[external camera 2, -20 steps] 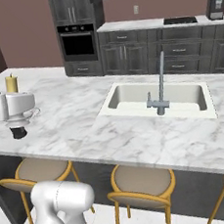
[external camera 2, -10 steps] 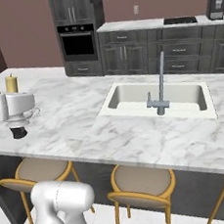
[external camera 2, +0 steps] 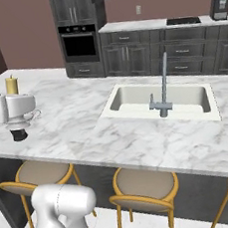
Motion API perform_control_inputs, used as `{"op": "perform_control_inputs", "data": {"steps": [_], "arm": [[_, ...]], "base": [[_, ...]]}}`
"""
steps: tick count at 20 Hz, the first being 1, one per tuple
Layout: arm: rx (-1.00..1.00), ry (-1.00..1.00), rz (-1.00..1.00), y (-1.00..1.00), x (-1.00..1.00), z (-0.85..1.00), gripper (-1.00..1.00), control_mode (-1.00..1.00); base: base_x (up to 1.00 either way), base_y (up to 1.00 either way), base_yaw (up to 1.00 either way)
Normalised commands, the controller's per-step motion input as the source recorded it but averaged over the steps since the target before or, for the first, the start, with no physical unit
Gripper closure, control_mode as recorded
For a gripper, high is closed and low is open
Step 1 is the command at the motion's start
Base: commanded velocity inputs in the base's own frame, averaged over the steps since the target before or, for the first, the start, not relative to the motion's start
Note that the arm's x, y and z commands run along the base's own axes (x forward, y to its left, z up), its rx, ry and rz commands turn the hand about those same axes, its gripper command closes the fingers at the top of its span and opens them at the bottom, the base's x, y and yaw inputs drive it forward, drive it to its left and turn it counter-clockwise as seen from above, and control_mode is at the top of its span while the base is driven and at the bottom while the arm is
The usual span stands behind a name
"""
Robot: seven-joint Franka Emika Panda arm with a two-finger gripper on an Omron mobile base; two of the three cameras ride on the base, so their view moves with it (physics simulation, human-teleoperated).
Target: Get the candle and the liquor from the cabinet and move them to the dining counter.
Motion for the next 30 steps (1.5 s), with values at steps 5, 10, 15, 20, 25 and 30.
{"op": "perform_control_inputs", "data": {"steps": [5,10,15,20,25,30], "arm": [[0.0,0.0,0.0,0.0,0.0,0.0,1.0,-1.0],[0.0,0.0,0.0,0.0,0.0,0.0,1.0,-1.0],[0.0,0.0,0.0,0.0,-0.02,0.0,1.0,-1.0],[0.08,0.01,0.0,0.0,0.0,0.0,1.0,-1.0],[0.31,0.15,0.04,-0.17,0.1,0.0,1.0,-1.0],[0.21,0.15,0.26,-0.27,0.16,0.0,1.0,-1.0]], "base": [[0.0,0.0,0.0],[0.0,0.0,0.0],[0.0,0.0,0.0],[0.0,0.0,0.0],[0.0,0.0,0.0],[0.0,0.0,0.0]]}}
